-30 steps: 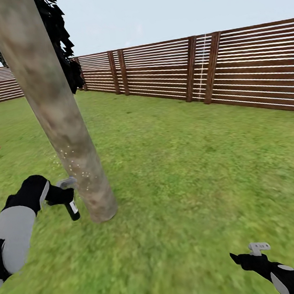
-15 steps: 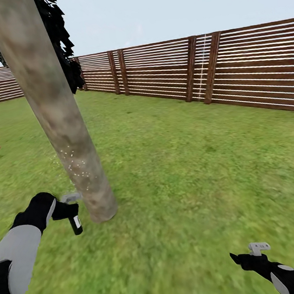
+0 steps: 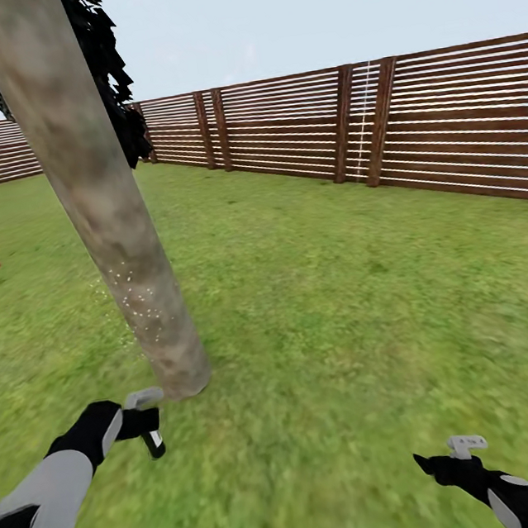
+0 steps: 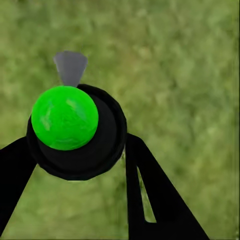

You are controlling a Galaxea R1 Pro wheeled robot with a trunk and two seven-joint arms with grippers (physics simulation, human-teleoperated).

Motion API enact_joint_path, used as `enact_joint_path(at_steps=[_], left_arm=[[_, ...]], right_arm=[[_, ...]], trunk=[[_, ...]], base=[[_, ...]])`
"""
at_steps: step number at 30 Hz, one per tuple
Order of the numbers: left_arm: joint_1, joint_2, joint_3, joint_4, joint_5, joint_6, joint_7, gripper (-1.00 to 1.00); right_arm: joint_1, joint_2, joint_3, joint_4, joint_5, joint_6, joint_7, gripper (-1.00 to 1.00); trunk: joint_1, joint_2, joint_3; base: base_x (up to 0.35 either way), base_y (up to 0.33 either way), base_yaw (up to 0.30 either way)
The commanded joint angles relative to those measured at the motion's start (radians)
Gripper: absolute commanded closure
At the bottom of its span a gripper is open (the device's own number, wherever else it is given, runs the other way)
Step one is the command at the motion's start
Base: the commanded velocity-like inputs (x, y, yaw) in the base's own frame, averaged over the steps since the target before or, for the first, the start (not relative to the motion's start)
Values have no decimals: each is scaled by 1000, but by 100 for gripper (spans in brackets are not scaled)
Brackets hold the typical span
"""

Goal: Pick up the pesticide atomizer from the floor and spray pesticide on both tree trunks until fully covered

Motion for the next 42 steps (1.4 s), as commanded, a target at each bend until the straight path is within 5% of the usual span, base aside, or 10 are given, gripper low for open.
enact_joint_path(at_steps=[1,31,42], left_arm=[[2,0,0,-1,12,-10,-1,100],[4,-14,-2,9,26,-26,12,100],[4,-27,-4,10,20,-26,12,100]], right_arm=[[0,-3,0,0,0,0,0,-100],[12,-8,3,0,27,-15,0,-100],[13,-8,3,0,28,-15,0,-100]], trunk=[[0,0,0],[0,0,0],[0,0,0]], base=[[6,0,0],[188,-194,96],[106,-261,256]])
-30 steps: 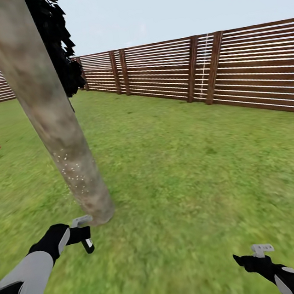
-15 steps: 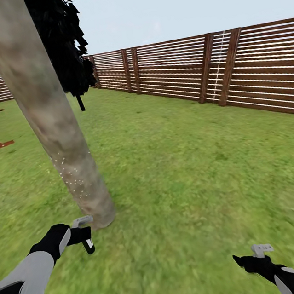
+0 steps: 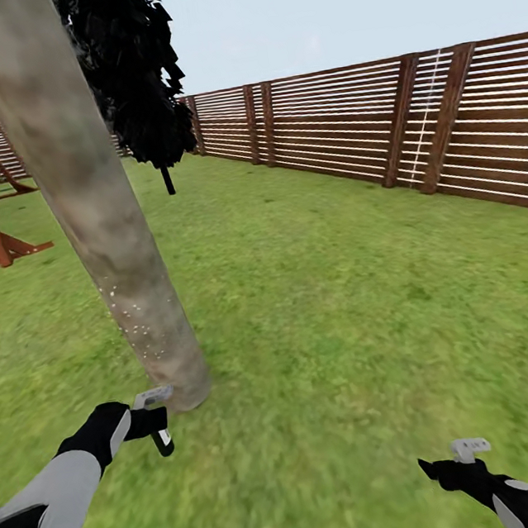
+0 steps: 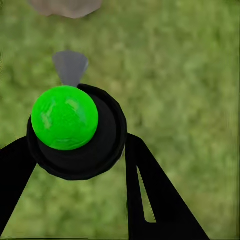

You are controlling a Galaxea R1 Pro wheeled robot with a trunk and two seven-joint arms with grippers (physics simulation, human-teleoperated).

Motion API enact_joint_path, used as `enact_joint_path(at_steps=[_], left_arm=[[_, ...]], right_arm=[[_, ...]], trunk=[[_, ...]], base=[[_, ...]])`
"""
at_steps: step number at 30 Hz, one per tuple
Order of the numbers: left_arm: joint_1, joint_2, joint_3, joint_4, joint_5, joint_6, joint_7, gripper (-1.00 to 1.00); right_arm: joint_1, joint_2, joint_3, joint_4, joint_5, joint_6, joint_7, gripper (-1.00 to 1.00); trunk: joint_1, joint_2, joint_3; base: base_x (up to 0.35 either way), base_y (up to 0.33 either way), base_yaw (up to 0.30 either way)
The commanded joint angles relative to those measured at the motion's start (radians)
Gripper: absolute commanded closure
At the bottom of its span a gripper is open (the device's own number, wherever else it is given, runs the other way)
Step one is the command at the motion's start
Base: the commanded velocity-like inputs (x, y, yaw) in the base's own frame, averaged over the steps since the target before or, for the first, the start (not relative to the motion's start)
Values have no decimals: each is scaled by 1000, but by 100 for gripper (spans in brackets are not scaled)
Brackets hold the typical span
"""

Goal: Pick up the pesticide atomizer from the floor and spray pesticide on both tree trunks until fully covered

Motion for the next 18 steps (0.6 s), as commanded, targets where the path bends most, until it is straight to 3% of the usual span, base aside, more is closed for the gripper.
enact_joint_path(at_steps=[1,8,18], left_arm=[[0,0,0,0,0,0,1,100],[0,0,0,1,-1,0,1,100],[0,0,0,1,-1,0,1,100]], right_arm=[[0,0,0,0,0,0,0,-100],[0,0,0,0,0,0,0,-100],[0,0,0,0,0,0,0,-100]], trunk=[[0,0,0],[0,0,0],[0,0,0]], base=[[6,-276,277],[1,-277,241],[0,-280,9]])
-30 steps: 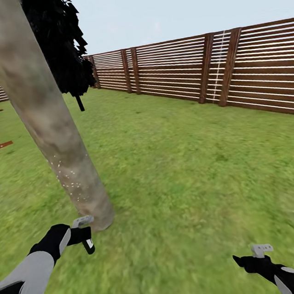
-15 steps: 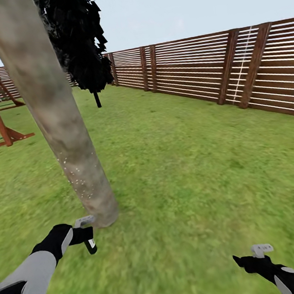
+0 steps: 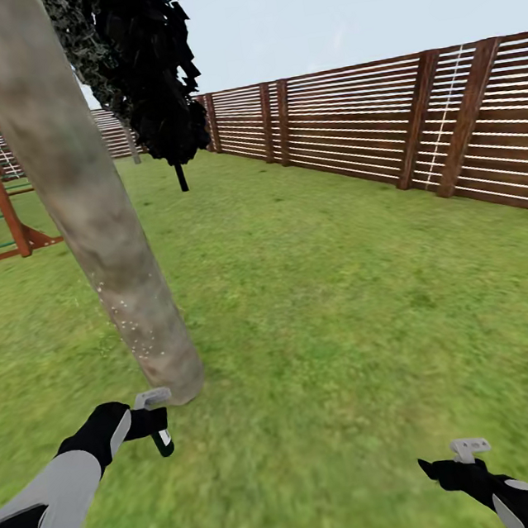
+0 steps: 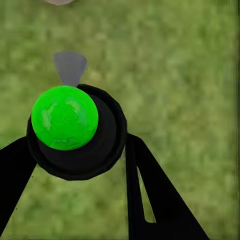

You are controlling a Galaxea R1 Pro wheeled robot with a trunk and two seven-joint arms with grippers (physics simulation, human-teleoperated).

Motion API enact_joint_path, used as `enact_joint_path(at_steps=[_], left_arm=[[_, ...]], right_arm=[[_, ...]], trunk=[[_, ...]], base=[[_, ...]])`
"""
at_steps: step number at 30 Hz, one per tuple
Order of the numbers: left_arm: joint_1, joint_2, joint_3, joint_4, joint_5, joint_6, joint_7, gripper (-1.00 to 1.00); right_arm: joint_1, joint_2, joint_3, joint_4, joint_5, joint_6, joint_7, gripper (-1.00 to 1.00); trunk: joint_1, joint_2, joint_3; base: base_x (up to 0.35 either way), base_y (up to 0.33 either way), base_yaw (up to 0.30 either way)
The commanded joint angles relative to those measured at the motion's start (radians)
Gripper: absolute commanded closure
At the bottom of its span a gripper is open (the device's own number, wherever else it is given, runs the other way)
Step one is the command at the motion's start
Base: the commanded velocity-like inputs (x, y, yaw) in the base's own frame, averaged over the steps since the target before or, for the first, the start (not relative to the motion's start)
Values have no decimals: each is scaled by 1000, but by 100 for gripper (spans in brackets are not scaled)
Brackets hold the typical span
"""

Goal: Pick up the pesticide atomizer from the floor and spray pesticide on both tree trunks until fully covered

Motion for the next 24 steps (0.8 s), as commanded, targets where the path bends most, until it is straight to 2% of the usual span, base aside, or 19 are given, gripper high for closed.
enact_joint_path(at_steps=[1,5,24], left_arm=[[0,0,0,0,0,0,1,100],[0,0,0,0,0,0,1,100],[0,-2,0,1,2,-1,-1,100]], right_arm=[[0,0,0,0,0,0,0,-100],[0,0,0,0,0,0,0,-100],[0,0,0,0,0,0,0,-100]], trunk=[[0,0,0],[0,0,0],[0,0,0]], base=[[0,-280,0],[25,-280,65],[136,-280,264]])
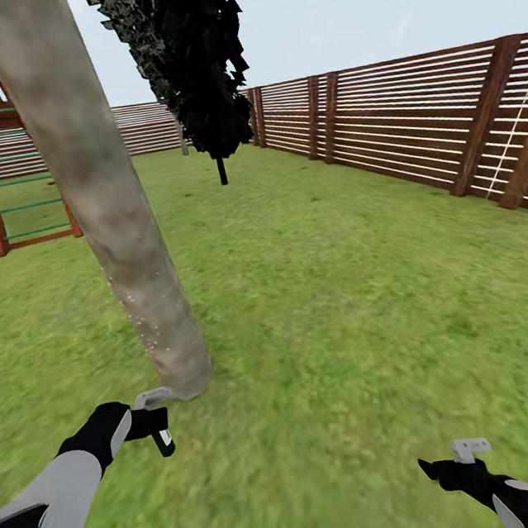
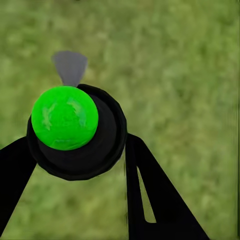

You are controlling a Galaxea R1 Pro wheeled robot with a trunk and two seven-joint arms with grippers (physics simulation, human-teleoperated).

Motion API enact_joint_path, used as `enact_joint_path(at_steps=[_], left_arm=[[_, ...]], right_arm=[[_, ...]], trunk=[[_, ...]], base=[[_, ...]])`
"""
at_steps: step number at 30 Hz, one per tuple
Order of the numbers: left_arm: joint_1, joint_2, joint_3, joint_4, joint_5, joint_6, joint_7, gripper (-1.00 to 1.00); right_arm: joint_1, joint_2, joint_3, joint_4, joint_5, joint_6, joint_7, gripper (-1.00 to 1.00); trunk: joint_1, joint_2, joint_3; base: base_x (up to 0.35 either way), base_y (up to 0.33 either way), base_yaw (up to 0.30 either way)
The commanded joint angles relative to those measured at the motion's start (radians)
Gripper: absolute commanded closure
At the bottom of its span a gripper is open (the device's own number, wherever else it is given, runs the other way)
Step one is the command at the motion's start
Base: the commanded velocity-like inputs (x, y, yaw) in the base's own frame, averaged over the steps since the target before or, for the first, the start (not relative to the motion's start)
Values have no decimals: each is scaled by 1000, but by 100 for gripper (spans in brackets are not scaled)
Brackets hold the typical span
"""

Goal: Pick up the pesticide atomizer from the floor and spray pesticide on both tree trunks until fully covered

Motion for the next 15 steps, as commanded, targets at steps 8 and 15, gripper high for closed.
enact_joint_path(at_steps=[8,15], left_arm=[[0,0,0,0,0,0,1,100],[0,0,0,0,0,-1,1,100]], right_arm=[[0,0,0,0,0,0,0,-100],[0,0,0,0,0,0,0,-100]], trunk=[[0,0,0],[0,0,0]], base=[[140,-280,12],[139,-280,83]])
